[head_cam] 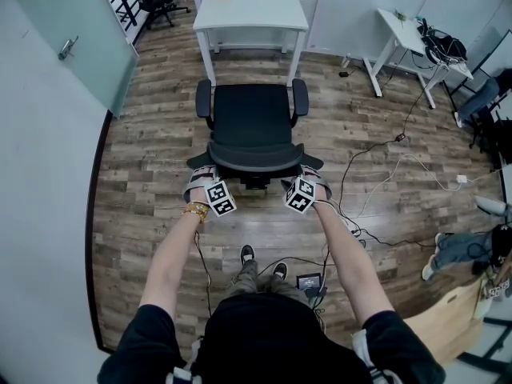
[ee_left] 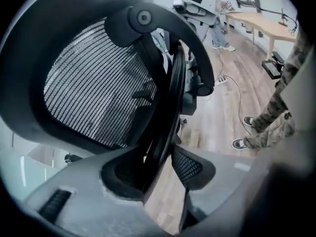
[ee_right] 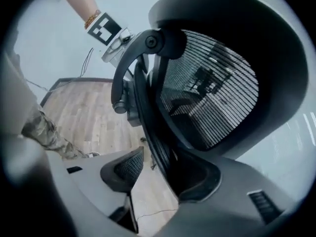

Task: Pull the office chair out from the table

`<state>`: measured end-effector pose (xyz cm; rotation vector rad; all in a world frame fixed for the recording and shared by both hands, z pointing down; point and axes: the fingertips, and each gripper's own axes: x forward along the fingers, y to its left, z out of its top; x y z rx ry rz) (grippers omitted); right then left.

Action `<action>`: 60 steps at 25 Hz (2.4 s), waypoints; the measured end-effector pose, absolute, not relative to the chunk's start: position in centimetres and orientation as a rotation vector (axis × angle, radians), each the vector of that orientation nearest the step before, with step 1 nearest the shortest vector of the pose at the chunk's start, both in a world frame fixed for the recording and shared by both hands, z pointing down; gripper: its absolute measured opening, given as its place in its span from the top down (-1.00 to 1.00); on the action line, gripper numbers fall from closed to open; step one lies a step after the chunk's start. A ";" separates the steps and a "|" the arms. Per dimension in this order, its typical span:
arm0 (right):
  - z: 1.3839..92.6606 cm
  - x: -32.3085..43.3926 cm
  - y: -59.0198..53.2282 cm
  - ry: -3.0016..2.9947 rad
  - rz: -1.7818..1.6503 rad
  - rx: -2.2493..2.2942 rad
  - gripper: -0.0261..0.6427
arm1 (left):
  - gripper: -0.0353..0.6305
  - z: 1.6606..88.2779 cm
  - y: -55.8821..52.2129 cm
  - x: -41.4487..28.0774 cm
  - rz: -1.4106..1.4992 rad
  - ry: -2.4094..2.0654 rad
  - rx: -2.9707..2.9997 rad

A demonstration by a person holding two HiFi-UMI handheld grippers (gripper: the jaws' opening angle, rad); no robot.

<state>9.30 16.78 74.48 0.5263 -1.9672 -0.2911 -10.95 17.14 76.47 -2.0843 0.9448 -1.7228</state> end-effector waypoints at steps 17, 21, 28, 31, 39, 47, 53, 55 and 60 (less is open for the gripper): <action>65.8 10.3 20.3 -2.225 -0.225 0.851 0.50 | 0.44 67.0 21.1 -8.4 -1.204 1.312 -2.310; 62.9 9.9 20.9 -2.289 -0.232 0.921 0.51 | 0.45 65.0 22.4 -8.0 -1.104 1.379 -2.339; 58.7 9.6 21.7 -2.396 -0.203 1.057 0.54 | 0.50 60.7 23.1 -7.2 -0.864 1.533 -2.399; 57.3 9.1 22.4 -2.443 -0.187 1.097 0.55 | 0.51 58.6 23.4 -6.6 -0.761 1.577 -2.405; 53.7 7.6 22.9 -2.503 -0.237 1.156 0.56 | 0.54 54.0 23.0 -5.2 -0.579 1.573 -2.404; 51.8 6.9 23.4 -2.512 -0.288 1.198 0.57 | 0.58 51.7 22.7 -5.1 -0.452 1.590 -2.416; 50.0 5.9 24.3 -2.543 -0.333 1.236 0.60 | 0.61 49.3 23.4 -6.1 -0.321 1.643 -2.387; 49.6 5.6 24.6 -2.555 -0.338 1.251 0.61 | 0.62 48.9 23.8 -6.5 -0.292 1.663 -2.387; 48.8 4.6 25.7 -2.583 -0.329 1.309 0.61 | 0.63 47.6 25.3 -7.6 -0.237 1.685 -2.372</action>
